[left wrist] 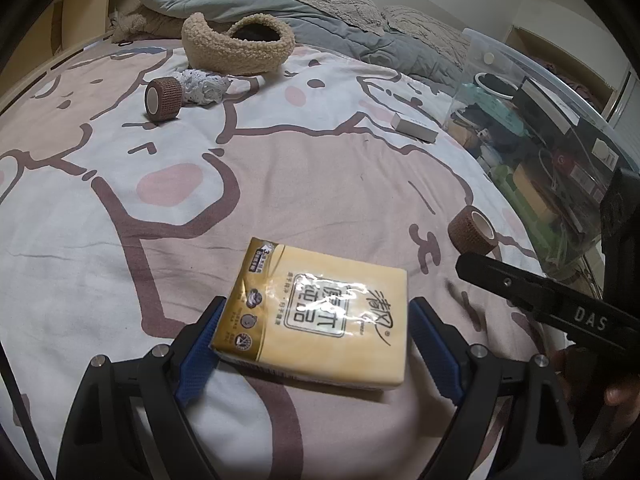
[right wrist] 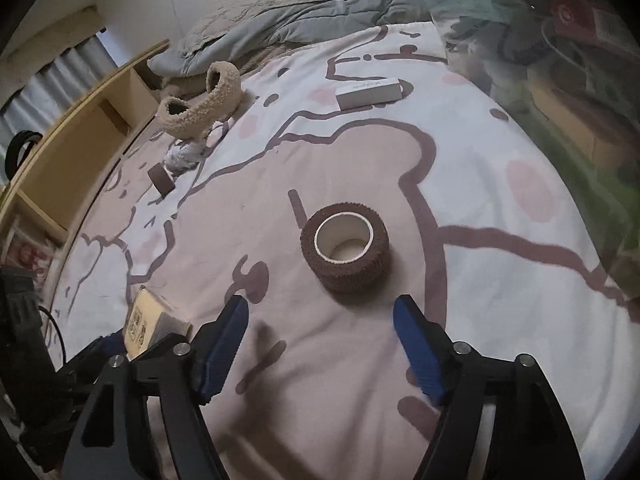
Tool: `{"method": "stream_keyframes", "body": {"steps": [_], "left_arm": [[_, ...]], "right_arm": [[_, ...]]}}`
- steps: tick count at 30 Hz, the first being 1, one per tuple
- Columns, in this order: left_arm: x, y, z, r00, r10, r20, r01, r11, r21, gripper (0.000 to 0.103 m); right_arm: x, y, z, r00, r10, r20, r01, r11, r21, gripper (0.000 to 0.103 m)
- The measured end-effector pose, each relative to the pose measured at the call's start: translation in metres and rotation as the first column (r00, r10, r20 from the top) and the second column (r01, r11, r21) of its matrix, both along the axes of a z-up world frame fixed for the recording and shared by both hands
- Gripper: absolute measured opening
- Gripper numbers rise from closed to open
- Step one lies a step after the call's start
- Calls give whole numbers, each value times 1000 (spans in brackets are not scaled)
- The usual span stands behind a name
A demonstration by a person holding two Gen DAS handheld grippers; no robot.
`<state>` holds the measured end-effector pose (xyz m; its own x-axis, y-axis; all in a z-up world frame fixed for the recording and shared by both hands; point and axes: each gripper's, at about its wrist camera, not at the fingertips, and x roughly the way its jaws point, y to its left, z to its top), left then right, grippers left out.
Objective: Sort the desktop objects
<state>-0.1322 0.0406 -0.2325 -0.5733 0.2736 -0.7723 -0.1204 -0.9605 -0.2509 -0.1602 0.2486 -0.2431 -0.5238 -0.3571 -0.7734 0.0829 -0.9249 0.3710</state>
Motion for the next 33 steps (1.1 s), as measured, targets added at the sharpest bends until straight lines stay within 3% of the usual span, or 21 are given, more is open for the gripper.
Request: {"method": "stream_keyframes", "body": {"steps": [2, 6, 9, 15, 21, 27, 31, 33], "left_arm": [[1, -1, 2, 1000, 28, -7, -28, 1000, -7, 89], [-2, -8, 4, 998, 57, -3, -57, 998, 3, 89], [-2, -8, 5, 998, 58, -2, -58, 998, -12, 89], [2, -1, 5, 999, 35, -10, -36, 993, -115, 86], [8, -5, 4, 1000, 23, 17, -20, 988, -150, 88], [8, -8, 5, 999, 34, 20, -31, 990, -135, 88], [7, -11, 5, 999, 42, 22, -39, 992, -120, 88], [6, -12, 6, 999, 44, 22, -42, 992, -116, 88]], "right_arm": [[1, 1, 1, 1000, -7, 5, 7, 1000, -7, 78], [3, 4, 2, 1000, -5, 16, 7, 997, -81, 99], [5, -1, 2, 1000, 12, 13, -12, 999, -33, 99], [8, -19, 0, 994, 110, 7, -111, 986, 125, 103], [6, -19, -4, 987, 159, 25, -161, 977, 136, 103], [9, -26, -8, 984, 180, 8, -179, 966, 188, 103], [7, -18, -3, 989, 147, -11, -143, 978, 152, 103], [7, -9, 5, 996, 71, -49, -60, 980, 192, 103]]}}
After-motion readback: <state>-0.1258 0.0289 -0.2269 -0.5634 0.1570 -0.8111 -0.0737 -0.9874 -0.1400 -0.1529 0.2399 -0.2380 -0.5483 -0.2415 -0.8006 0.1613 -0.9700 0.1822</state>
